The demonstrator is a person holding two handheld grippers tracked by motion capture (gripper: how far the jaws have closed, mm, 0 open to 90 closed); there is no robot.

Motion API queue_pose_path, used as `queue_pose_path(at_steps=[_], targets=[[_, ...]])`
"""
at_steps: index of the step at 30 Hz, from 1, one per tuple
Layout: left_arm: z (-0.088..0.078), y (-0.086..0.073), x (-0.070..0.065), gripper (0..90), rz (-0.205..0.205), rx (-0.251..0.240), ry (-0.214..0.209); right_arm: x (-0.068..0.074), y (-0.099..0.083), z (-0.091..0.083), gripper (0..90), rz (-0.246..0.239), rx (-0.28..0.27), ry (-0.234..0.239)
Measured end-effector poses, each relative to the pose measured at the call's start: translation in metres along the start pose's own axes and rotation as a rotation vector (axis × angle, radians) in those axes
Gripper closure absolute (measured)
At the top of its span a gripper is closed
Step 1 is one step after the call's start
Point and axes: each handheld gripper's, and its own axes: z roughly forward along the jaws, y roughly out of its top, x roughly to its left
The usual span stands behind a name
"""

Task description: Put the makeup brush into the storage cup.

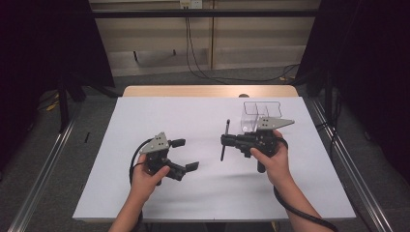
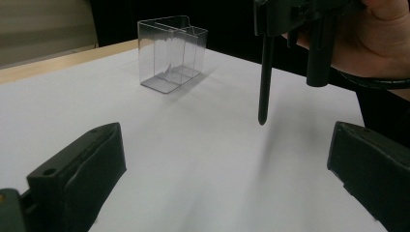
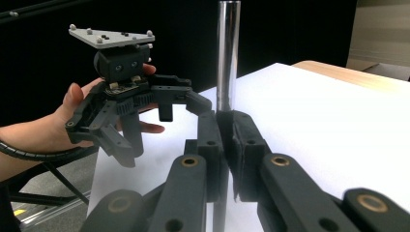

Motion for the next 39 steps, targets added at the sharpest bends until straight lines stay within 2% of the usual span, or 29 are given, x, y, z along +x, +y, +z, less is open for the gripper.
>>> queue_pose_path(at_steps=[11, 14, 39], targets=[[-0.018, -0.002, 0.003, 0.0, 0.023, -0.010, 0.027, -0.002, 0.001, -0.003, 84.3, 0.001, -0.003, -0.008], [-0.023, -0.003, 0.003, 0.0, 0.019, -0.012, 0.031, -0.004, 0.002, -0.005, 84.4, 0.002, -0.001, -0.013], [-0.043, -0.011, 0.008, 0.0, 0.036, -0.002, 0.070, -0.008, 0.003, -0.015, 84.3, -0.009, -0.022, -0.042]])
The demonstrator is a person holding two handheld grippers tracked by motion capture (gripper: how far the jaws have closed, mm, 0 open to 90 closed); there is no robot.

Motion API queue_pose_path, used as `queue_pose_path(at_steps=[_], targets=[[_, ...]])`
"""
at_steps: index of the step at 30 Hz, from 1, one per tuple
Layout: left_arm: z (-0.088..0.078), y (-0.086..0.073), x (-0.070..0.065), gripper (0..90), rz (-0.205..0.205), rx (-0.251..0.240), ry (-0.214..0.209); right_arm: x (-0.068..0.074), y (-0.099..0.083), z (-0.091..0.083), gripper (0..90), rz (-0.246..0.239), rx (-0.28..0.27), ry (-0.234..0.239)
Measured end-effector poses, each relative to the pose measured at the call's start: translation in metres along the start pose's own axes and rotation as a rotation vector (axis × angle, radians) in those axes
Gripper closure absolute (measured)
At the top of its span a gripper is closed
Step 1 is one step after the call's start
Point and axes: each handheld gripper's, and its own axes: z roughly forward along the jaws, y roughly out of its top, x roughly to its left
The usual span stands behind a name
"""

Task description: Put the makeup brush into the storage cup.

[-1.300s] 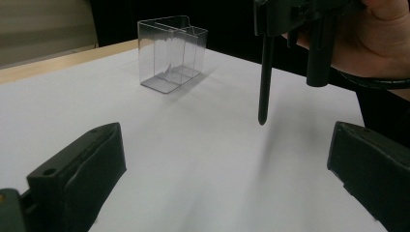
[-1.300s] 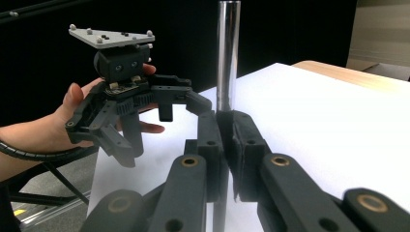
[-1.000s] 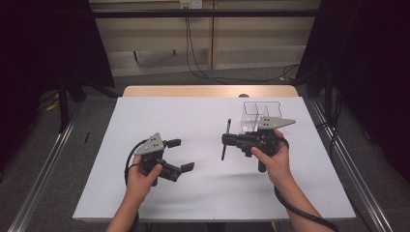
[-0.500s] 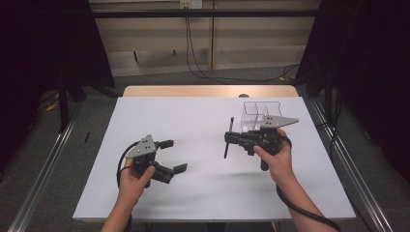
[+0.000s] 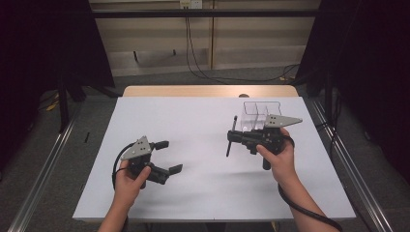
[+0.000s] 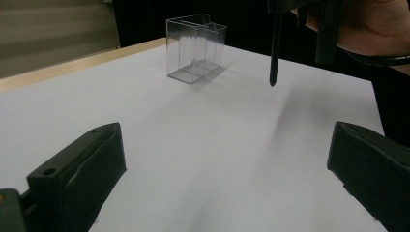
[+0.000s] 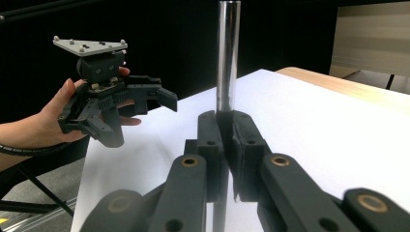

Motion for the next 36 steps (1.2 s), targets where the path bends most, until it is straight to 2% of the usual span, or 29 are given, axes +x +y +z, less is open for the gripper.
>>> queue_pose_path(at_steps=[17, 19, 29, 36], targets=[[-0.019, -0.008, 0.005, 0.0, 0.000, 0.000, 0.050, -0.004, 0.000, -0.003, 84.3, -0.008, 0.004, -0.018], [-0.021, -0.009, 0.006, 0.0, 0.000, 0.001, 0.044, -0.004, 0.001, -0.003, 84.3, -0.010, 0.004, -0.018], [-0.030, -0.011, 0.005, 0.0, 0.001, -0.007, 0.074, -0.008, 0.001, -0.007, 84.3, -0.011, 0.006, -0.036], [-0.035, -0.013, 0.005, 0.0, 0.004, -0.011, 0.075, -0.011, 0.004, -0.010, 84.3, -0.020, 0.006, -0.048]])
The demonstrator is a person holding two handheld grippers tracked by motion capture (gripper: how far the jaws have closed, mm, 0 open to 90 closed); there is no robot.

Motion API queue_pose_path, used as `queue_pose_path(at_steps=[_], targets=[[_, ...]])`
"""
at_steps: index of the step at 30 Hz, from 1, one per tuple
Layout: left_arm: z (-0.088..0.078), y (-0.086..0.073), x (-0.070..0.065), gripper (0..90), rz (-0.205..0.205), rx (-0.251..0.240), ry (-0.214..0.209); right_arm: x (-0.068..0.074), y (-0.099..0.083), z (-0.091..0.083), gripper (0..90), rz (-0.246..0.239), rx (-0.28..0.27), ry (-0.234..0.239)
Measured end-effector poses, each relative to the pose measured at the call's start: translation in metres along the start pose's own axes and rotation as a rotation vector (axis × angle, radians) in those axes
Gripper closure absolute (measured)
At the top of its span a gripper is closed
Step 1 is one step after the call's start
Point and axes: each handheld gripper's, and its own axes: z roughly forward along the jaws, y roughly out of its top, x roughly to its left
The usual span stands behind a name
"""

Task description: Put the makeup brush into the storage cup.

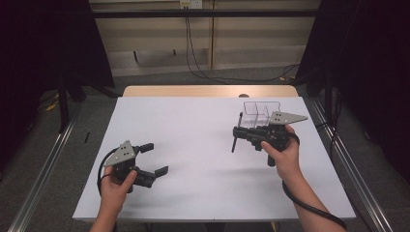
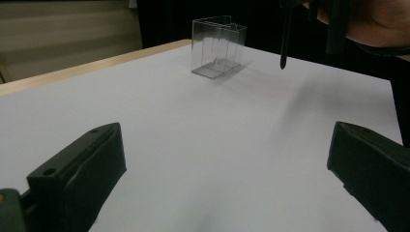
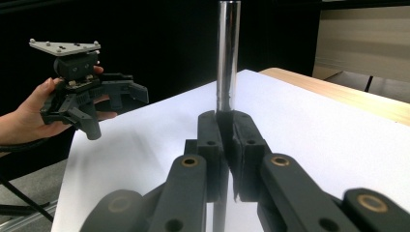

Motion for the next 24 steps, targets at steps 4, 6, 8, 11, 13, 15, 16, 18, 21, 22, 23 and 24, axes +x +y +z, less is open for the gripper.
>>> queue_pose_path(at_steps=[4, 6, 8, 11, 13, 15, 16, 18, 21, 22, 23, 24], targets=[[-0.003, 0.000, 0.000, 0.0, 0.003, -0.004, 0.001, -0.002, 0.001, -0.001, 84.3, -0.003, 0.000, -0.005], [-0.005, 0.000, 0.000, 0.0, 0.006, -0.003, 0.005, -0.003, 0.002, -0.001, 84.3, -0.008, 0.002, -0.008], [-0.008, -0.001, 0.000, 0.0, 0.002, -0.007, 0.006, -0.004, 0.002, -0.001, 84.3, -0.009, 0.003, -0.010], [-0.011, -0.001, 0.001, 0.0, 0.003, -0.012, 0.012, -0.005, 0.003, -0.003, 84.3, -0.011, 0.005, -0.015], [-0.012, -0.001, 0.001, 0.0, 0.003, -0.012, 0.019, -0.007, 0.003, -0.004, 84.3, -0.008, 0.003, -0.021], [-0.014, -0.002, 0.001, 0.0, -0.003, -0.015, 0.019, -0.008, 0.004, -0.006, 84.3, -0.007, 0.000, -0.024], [-0.015, -0.003, 0.001, 0.0, -0.003, -0.014, 0.021, -0.009, 0.004, -0.007, 84.3, -0.005, -0.001, -0.026], [-0.016, -0.004, 0.001, 0.0, -0.009, -0.017, 0.026, -0.011, 0.004, -0.008, 84.3, -0.008, -0.002, -0.033], [-0.018, -0.004, 0.000, 0.0, -0.012, -0.019, 0.029, -0.013, 0.004, -0.011, 84.3, -0.005, -0.005, -0.039], [-0.019, -0.004, 0.000, 0.1, -0.011, -0.018, 0.028, -0.014, 0.004, -0.012, 84.3, 0.000, -0.007, -0.041], [-0.020, -0.005, 0.001, 0.1, -0.014, -0.023, 0.029, -0.014, 0.004, -0.013, 84.3, -0.002, -0.008, -0.042], [-0.020, -0.005, 0.000, 0.2, -0.014, -0.023, 0.032, -0.015, 0.004, -0.014, 84.3, -0.005, -0.007, -0.046]])
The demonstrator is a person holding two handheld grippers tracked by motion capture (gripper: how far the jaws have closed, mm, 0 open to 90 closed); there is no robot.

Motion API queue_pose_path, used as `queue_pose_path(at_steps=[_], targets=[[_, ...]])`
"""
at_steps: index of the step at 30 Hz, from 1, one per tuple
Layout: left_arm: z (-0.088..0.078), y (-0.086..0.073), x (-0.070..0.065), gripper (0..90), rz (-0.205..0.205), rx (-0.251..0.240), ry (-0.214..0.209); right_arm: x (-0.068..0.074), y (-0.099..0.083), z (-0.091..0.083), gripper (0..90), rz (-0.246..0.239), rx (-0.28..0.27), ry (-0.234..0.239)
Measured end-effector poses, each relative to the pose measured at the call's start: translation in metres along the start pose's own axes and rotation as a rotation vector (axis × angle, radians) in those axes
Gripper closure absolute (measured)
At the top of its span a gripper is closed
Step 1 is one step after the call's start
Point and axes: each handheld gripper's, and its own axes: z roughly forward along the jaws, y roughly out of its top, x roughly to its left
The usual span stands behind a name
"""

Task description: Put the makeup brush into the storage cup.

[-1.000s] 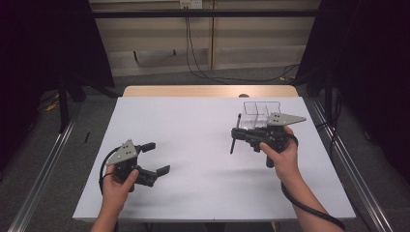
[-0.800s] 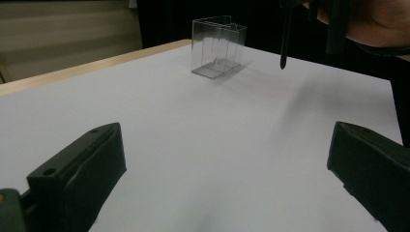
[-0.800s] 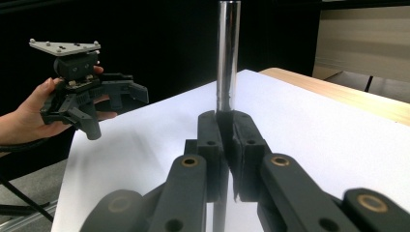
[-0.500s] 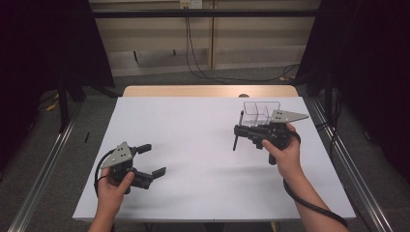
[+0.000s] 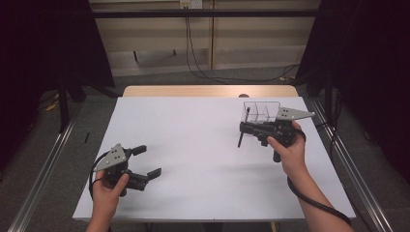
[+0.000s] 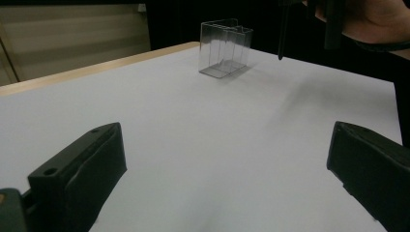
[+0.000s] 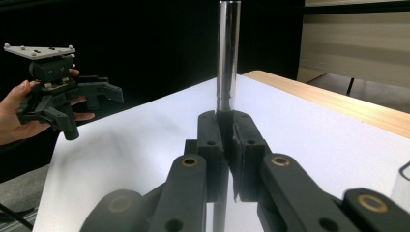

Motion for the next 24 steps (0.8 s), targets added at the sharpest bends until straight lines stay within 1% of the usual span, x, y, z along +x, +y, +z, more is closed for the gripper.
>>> queue_pose_path(at_steps=[3, 4, 5, 9, 11, 13, 16, 17, 24], targets=[[-0.001, -0.001, 0.000, 0.2, 0.003, 0.006, 0.000, -0.001, 0.001, -0.002, 84.3, -0.005, -0.002, -0.005], [-0.001, -0.001, -0.001, 0.2, -0.002, -0.001, -0.002, -0.002, 0.001, -0.003, 84.3, -0.007, -0.003, -0.008], [-0.001, -0.001, 0.000, 0.2, 0.004, 0.004, -0.002, -0.002, 0.001, -0.004, 84.3, -0.005, -0.003, -0.011], [-0.002, -0.002, 0.000, 0.4, -0.006, -0.004, 0.003, -0.005, 0.002, -0.006, 84.3, -0.010, -0.002, -0.019], [-0.003, -0.002, 0.001, 0.4, -0.006, 0.000, 0.006, -0.006, 0.002, -0.007, 84.3, -0.009, -0.002, -0.025], [-0.003, -0.003, 0.002, 0.4, 0.000, -0.002, 0.009, -0.008, 0.003, -0.009, 84.3, -0.007, -0.001, -0.029], [-0.005, -0.003, 0.002, 0.6, -0.003, -0.003, 0.012, -0.011, 0.003, -0.011, 84.3, -0.002, -0.004, -0.039], [-0.005, -0.004, 0.002, 0.6, -0.010, -0.009, 0.015, -0.011, 0.004, -0.012, 84.3, -0.001, -0.005, -0.039], [-0.008, -0.004, 0.003, 0.6, -0.002, -0.017, 0.024, -0.015, 0.005, -0.016, 84.3, -0.001, -0.011, -0.052]])
